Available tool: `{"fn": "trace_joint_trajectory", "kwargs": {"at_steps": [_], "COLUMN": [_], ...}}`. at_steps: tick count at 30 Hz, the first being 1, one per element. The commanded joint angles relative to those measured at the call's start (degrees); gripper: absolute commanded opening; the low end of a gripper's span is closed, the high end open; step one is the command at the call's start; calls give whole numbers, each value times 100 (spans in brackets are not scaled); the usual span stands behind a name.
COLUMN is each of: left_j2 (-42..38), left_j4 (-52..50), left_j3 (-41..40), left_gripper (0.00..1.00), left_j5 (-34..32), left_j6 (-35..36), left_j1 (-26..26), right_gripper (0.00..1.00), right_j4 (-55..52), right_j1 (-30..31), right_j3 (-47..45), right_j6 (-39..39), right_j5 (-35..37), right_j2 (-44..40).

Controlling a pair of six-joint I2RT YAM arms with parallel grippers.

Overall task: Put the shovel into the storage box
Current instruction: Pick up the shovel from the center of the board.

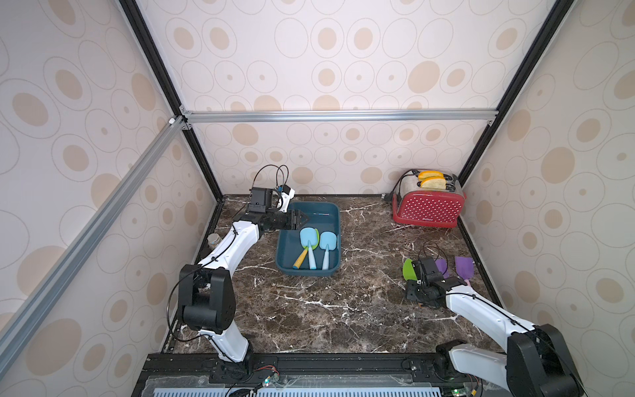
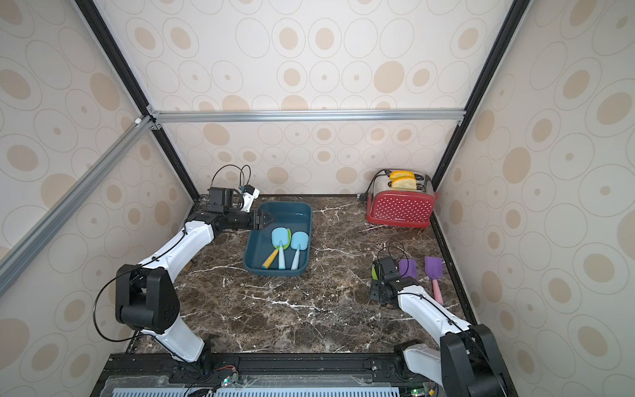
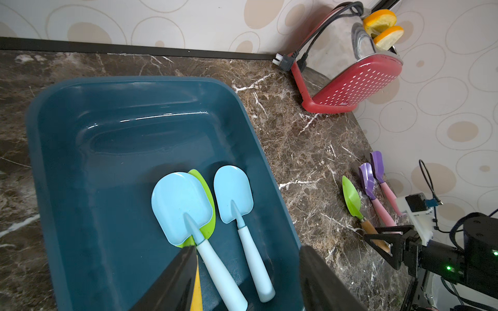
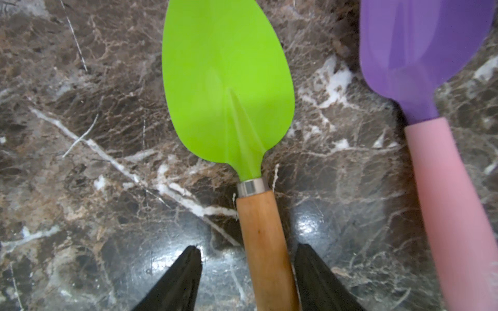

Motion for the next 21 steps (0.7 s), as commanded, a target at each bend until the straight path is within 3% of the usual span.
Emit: {"fn": "trace_joint_trajectory", "kwargs": {"at_steps": [1,8,21], "left_j2": [-246,-302,-194], "left_j4": [133,576,1364], "left_j3": [-48,-272,-650], "left_gripper": [64,64,67], "left_j5": [84,369,862], "left_j6": [-56,-361,-938], "left_j1": [-3,-4,-4], "right_gripper": [57,48,1], "right_j4": [-30,107,309], "right_j1": [-37,-45,-45], "right_j3": [-159,-184,-165], "right_j6": [129,118,-120], "right_j5": [-86,-290,-794], "right_j2": [-25,153,275]}}
